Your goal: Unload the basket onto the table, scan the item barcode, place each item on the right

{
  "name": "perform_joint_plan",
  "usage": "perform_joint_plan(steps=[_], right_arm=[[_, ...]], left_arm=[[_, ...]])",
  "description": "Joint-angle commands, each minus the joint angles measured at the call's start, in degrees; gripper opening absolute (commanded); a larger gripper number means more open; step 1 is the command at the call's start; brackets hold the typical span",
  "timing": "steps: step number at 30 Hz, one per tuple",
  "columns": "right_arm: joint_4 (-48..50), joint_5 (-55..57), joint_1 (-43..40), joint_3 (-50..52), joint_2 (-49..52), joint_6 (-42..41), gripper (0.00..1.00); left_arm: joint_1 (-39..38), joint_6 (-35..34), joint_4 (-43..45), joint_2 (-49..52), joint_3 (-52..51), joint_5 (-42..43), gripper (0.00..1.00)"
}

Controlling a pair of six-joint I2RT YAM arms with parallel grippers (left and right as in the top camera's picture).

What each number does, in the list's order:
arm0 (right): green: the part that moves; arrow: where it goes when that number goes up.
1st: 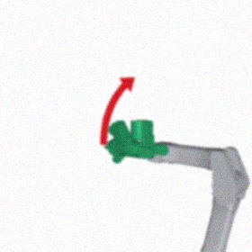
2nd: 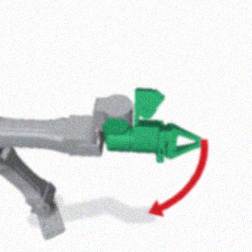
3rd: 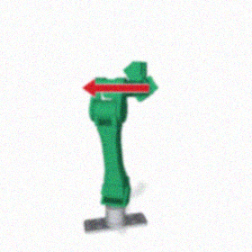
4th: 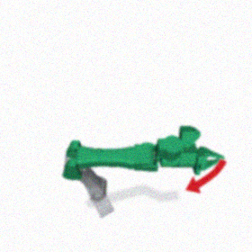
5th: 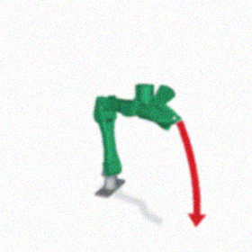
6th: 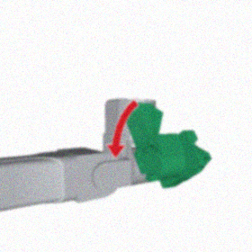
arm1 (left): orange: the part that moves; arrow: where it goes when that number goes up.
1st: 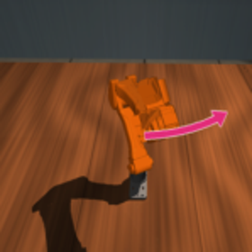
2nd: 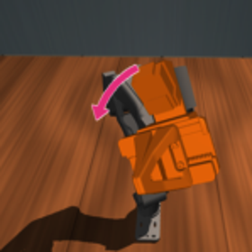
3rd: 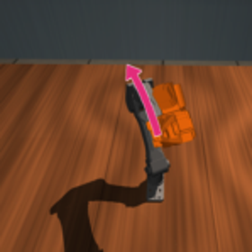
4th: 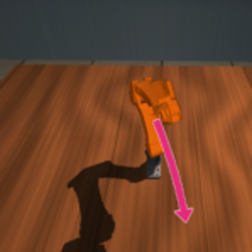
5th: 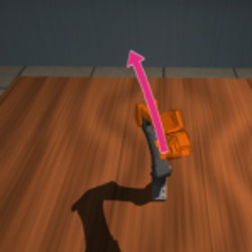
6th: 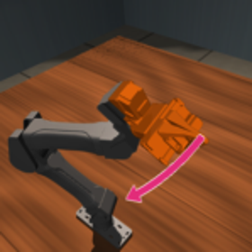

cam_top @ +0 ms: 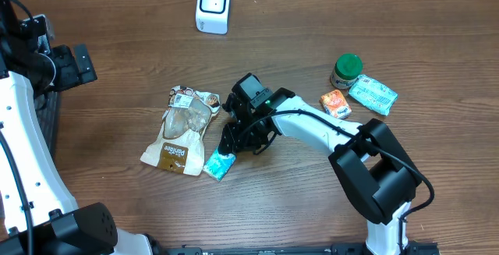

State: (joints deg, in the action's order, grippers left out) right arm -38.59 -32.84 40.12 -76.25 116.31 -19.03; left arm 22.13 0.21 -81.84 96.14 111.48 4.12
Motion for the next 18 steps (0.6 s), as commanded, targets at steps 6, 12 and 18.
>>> perform_joint_plan(steps=[6,12,18], right_arm=[[0.4,-0.1,0.9,0.1,3.2,-2.4,0.32],[0.4,0.2,0.7,-0.1,3.2,-3.7,0.04],[-4.8,4.5,0.0,-5.5,2.7,-3.7,0.04]], left_arm=[[-0.2,1.0,0.0,-0.2,0.6,0.4,1.0],[-0.2,1.0,0.0,-0.2,0.6,0.4,1.0],[-0.2,1.0,0.0,-0.2,0.6,0.4,1.0]])
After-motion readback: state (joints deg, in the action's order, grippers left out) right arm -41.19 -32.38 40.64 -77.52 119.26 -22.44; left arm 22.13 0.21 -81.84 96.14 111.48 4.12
